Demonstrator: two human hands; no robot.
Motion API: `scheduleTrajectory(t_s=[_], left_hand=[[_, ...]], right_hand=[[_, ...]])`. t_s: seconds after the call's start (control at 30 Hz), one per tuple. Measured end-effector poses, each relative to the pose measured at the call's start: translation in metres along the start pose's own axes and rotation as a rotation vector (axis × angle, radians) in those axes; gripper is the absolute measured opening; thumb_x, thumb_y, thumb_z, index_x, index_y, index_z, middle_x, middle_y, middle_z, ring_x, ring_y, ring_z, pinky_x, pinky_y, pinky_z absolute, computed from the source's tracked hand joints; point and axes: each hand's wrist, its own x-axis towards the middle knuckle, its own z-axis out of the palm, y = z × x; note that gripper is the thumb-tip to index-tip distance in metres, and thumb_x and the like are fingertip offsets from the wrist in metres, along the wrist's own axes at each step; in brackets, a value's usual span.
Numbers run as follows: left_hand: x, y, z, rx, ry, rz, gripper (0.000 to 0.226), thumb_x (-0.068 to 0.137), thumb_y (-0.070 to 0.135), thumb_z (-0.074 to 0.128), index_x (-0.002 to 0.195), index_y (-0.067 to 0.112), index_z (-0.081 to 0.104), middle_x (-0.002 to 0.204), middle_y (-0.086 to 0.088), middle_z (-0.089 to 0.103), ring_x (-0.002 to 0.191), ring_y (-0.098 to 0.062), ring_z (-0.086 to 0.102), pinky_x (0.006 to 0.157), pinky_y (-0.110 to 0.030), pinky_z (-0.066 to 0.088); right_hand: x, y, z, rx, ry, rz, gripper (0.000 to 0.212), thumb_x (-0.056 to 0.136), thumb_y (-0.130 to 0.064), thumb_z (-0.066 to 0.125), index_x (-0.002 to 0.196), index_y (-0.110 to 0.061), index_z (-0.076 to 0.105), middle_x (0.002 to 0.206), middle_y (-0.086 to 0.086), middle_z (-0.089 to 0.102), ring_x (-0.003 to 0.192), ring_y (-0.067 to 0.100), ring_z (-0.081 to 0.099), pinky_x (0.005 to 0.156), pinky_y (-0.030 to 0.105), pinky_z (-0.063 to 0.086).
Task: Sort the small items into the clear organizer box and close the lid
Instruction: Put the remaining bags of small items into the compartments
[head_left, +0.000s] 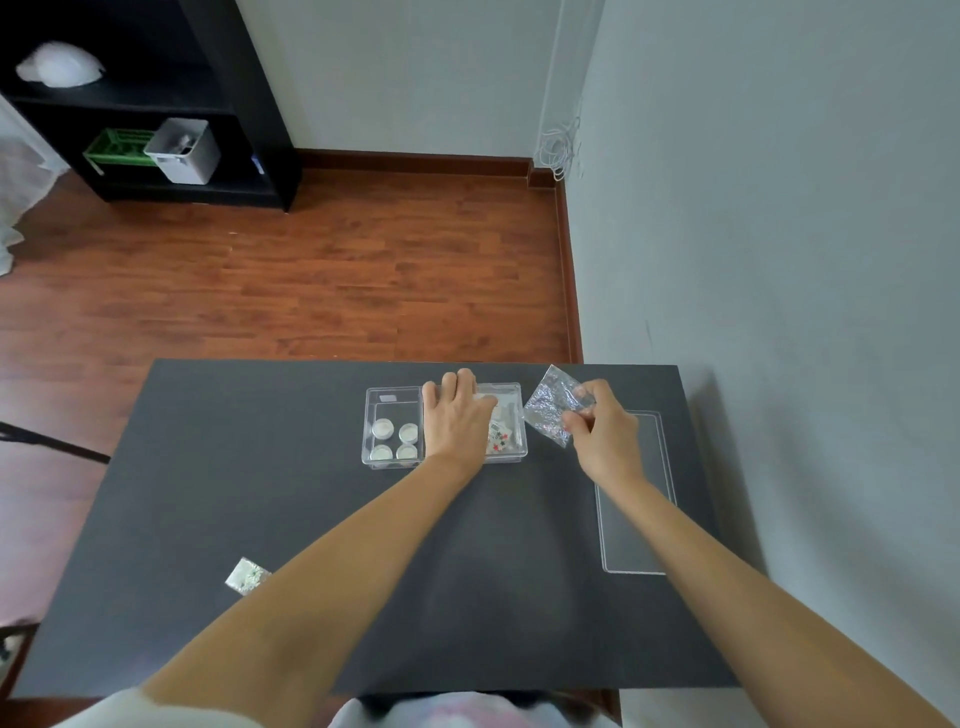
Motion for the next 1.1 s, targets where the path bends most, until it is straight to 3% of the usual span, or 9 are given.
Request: scheduleTrajectory(t_s=[0.17, 0.3, 0.47, 0.6, 0.77, 0.87, 0.97, 1.1], left_hand=[[0.001, 0.004, -0.003, 0.041, -0.021, -0.034, 0.041, 0.071, 0.024, 0.078, 0.109, 0.029, 0.063, 0.124, -0.005, 0.039, 0.115, -0.029, 0.037, 0.105, -0.043, 0.025], [0.005, 0.004, -0.004, 0.062, -0.092, -0.031, 0.042, 0.07, 0.021, 0.076, 0.109, 0.029, 0.064, 0.128, -0.009, 0.034, 0.12, -0.031, 0.032, 0.109, -0.046, 0.022], [0.009, 0.003, -0.001, 0.047, -0.179, -0.038, 0.049, 0.073, 0.02, 0.072, 0.119, 0.033, 0.06, 0.127, -0.011, 0.032, 0.123, -0.034, 0.028, 0.11, -0.048, 0.017], [0.01, -0.006, 0.0, -0.056, -0.19, -0.008, 0.04, 0.078, 0.025, 0.067, 0.117, 0.036, 0.062, 0.122, -0.007, 0.036, 0.118, -0.031, 0.032, 0.109, -0.048, 0.018], [-0.001, -0.023, 0.002, -0.434, -0.021, -0.112, 0.026, 0.084, 0.017, 0.059, 0.106, 0.029, 0.067, 0.116, 0.001, 0.048, 0.114, -0.022, 0.042, 0.104, -0.041, 0.021], [-0.009, -0.028, 0.003, -0.54, 0.127, -0.161, 0.022, 0.083, 0.015, 0.058, 0.102, 0.024, 0.063, 0.114, 0.001, 0.05, 0.109, -0.021, 0.046, 0.098, -0.04, 0.025], [-0.012, -0.027, 0.003, -0.507, 0.094, -0.103, 0.024, 0.084, 0.025, 0.062, 0.106, 0.032, 0.064, 0.126, 0.002, 0.045, 0.12, -0.021, 0.04, 0.104, -0.041, 0.022], [-0.009, -0.021, 0.006, -0.347, -0.037, -0.053, 0.033, 0.086, 0.033, 0.061, 0.118, 0.039, 0.064, 0.148, -0.005, 0.029, 0.138, -0.026, 0.021, 0.112, -0.046, 0.014]], right_hand=[[0.0, 0.006, -0.001, -0.01, -0.004, 0.006, 0.02, 0.089, -0.011, 0.061, 0.105, -0.017, 0.051, 0.069, 0.004, 0.065, 0.066, 0.02, 0.055, 0.056, 0.023, 0.036], [0.0, 0.007, 0.001, -0.023, -0.015, -0.01, 0.02, 0.09, -0.01, 0.06, 0.106, -0.015, 0.051, 0.068, 0.004, 0.065, 0.068, 0.023, 0.056, 0.064, 0.024, 0.035], [0.001, 0.003, 0.005, -0.042, -0.025, -0.02, 0.019, 0.094, -0.006, 0.046, 0.11, -0.016, 0.051, 0.084, 0.006, 0.071, 0.077, 0.024, 0.057, 0.069, 0.024, 0.036], [0.003, -0.006, 0.006, -0.025, -0.027, -0.039, 0.013, 0.093, -0.005, 0.052, 0.103, -0.013, 0.055, 0.081, 0.003, 0.071, 0.076, 0.02, 0.059, 0.07, 0.023, 0.037], [0.01, -0.023, 0.015, -0.064, -0.052, -0.098, 0.011, 0.086, -0.004, 0.062, 0.078, -0.011, 0.065, 0.064, -0.01, 0.062, 0.067, 0.015, 0.06, 0.077, 0.029, 0.048], [0.015, -0.028, 0.03, -0.139, -0.151, -0.107, 0.014, 0.087, -0.006, 0.062, 0.077, -0.012, 0.069, 0.068, -0.008, 0.062, 0.084, 0.026, 0.06, 0.08, 0.03, 0.042], [0.018, -0.031, 0.046, -0.254, -0.214, -0.107, 0.014, 0.088, -0.008, 0.061, 0.081, -0.012, 0.072, 0.078, -0.002, 0.055, 0.098, 0.031, 0.048, 0.076, 0.029, 0.036], [0.021, -0.031, 0.058, -0.439, -0.202, -0.136, 0.01, 0.086, -0.01, 0.063, 0.089, -0.011, 0.073, 0.099, 0.013, 0.057, 0.101, 0.032, 0.048, 0.079, 0.036, 0.048]])
